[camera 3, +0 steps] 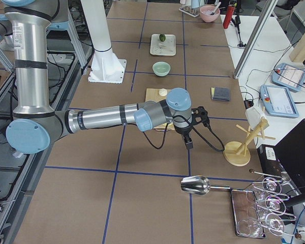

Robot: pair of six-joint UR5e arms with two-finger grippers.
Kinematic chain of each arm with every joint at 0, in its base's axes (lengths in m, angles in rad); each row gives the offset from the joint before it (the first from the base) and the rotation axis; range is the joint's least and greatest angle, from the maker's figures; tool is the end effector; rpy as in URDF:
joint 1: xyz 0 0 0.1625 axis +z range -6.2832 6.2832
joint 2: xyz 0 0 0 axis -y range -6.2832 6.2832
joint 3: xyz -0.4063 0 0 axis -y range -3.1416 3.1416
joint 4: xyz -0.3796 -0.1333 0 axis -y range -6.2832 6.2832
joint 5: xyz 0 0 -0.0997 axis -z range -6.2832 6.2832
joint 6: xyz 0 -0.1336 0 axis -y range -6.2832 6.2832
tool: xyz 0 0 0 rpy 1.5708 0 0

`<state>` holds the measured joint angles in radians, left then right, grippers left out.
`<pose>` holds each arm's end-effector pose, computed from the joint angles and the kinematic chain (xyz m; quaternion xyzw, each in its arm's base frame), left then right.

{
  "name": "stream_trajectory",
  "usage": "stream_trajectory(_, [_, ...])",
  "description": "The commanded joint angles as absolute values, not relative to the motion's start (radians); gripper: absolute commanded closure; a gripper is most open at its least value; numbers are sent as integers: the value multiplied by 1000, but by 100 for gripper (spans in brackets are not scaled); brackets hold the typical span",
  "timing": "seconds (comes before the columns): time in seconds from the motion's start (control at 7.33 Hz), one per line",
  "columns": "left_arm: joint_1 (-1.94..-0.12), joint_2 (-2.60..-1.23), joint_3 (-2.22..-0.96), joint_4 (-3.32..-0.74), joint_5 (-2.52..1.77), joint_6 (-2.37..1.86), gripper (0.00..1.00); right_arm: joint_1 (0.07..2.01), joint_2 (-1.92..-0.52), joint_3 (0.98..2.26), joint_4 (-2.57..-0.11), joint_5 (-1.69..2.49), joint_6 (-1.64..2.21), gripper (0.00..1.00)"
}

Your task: Put spoon and bun in bowl

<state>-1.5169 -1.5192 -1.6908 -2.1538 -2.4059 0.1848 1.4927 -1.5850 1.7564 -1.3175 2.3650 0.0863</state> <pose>-0.0077 -0.4925 0.5532 0.3170 0.3643 0.2319 0.8444 -0.0009 -0.4991 0.5482 0.1627 -0.3927 -0.0778 0.9018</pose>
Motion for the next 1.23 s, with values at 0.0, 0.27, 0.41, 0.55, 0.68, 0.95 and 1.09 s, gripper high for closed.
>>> stream_trajectory(0.0, [-1490,-1580,-1663,-2294,-2446,183,0,1493,-1585,1755,-1315,2365,84,0])
stream_trajectory(0.27, [-1426,-1633,-1664,-2330,-2464,-5,0,1493,-1592,1752,-1315,2365,83,0])
stream_trajectory(0.41, [-1372,-1666,-1667,-2321,-2448,-24,0,1493,-1598,1758,-1315,2365,81,0])
stream_trajectory(0.55, [-1335,-1689,-1669,-2319,-2401,-78,0,1493,-1598,1761,-1315,2365,78,0])
stream_trajectory(0.68, [-1246,-1716,-1687,-2319,-2302,-145,0,1493,-1600,1759,-1315,2365,80,0])
stream_trajectory(0.95, [-1020,-1720,-1724,-2318,-2015,-287,0,1494,-1627,1758,-1313,2385,83,0])
stream_trajectory(1.09, [-955,-1726,-1729,-2268,-2016,-301,0,1494,-1628,1756,-1315,2387,84,0])
